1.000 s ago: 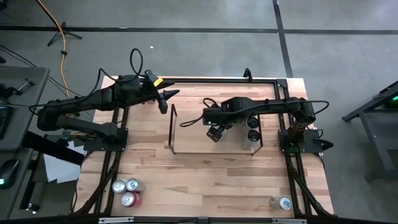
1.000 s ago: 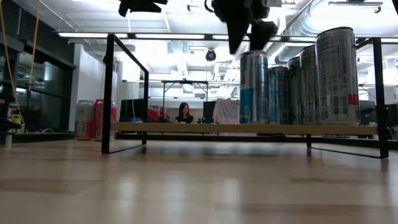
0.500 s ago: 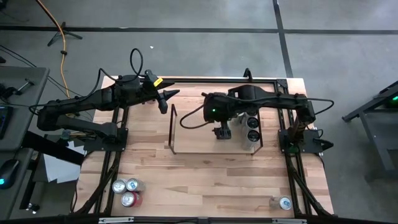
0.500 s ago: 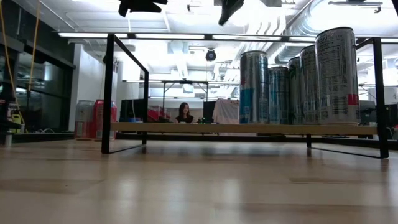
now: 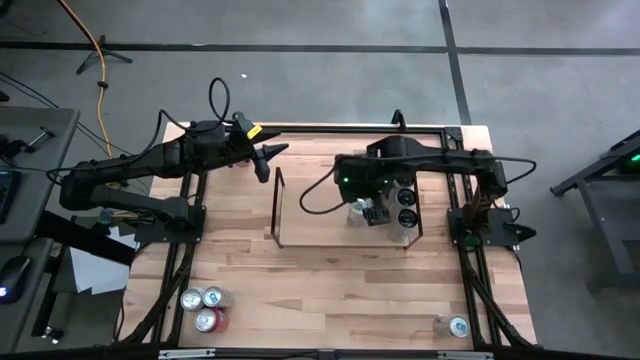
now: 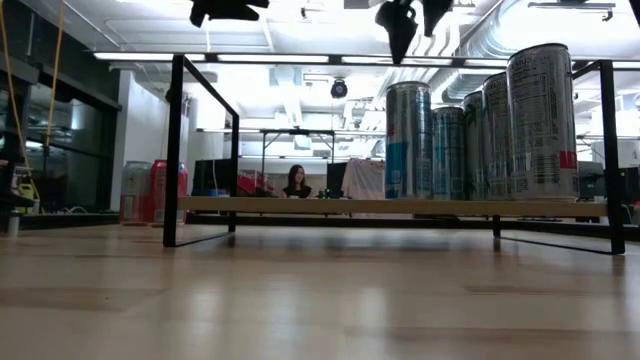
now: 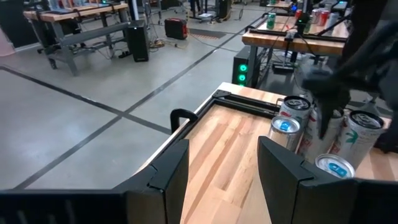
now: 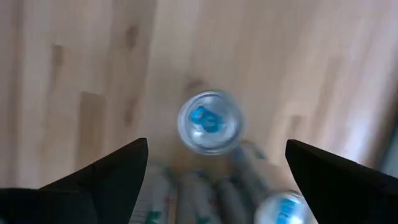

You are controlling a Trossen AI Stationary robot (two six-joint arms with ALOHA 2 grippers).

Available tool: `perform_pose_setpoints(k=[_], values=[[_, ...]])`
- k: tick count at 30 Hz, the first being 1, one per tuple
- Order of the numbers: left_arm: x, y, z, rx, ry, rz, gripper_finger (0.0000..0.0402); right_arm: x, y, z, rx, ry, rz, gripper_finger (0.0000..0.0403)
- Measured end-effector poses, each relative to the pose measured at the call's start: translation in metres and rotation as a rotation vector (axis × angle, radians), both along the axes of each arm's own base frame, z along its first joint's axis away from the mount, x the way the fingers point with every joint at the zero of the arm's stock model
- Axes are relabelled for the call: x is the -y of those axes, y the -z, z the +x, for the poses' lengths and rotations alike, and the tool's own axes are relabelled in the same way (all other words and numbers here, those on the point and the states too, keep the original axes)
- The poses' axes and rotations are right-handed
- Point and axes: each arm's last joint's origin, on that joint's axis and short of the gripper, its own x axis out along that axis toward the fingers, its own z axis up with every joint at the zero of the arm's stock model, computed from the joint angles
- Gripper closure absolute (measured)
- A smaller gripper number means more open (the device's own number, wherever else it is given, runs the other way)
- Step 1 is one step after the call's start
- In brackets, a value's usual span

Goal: Place canned beverage on shelf
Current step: Put the blue soda can on the shelf aligned with the other blue soda can

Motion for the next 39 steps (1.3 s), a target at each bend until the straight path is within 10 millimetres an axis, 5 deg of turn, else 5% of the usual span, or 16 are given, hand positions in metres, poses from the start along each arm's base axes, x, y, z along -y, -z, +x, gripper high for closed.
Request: perform_pose_setpoints(k=[15, 29, 34, 39], values=[[0.000, 0.000, 0.000, 0.000, -0.014, 0.003, 0.0254, 0.003, 0.045, 0.014, 0.047, -0.317, -0.045, 0.0034], [0.000, 0.000, 0.000, -0.004, -0.014, 0.002, 0.0254, 0.003, 0.082, 0.014, -0.013, -0.352, -0.048, 0.0036], [0.000, 0.002, -0.001, -0.020, -0.014, 0.000, 0.0254, 0.003, 0.082, 0.015, -0.010, -0.372, -0.060, 0.0071], [0.000, 0.002, -0.001, -0.022, -0.014, -0.002, 0.0254, 0.001, 0.082, 0.014, -0.019, -0.399, -0.078, 0.0147]])
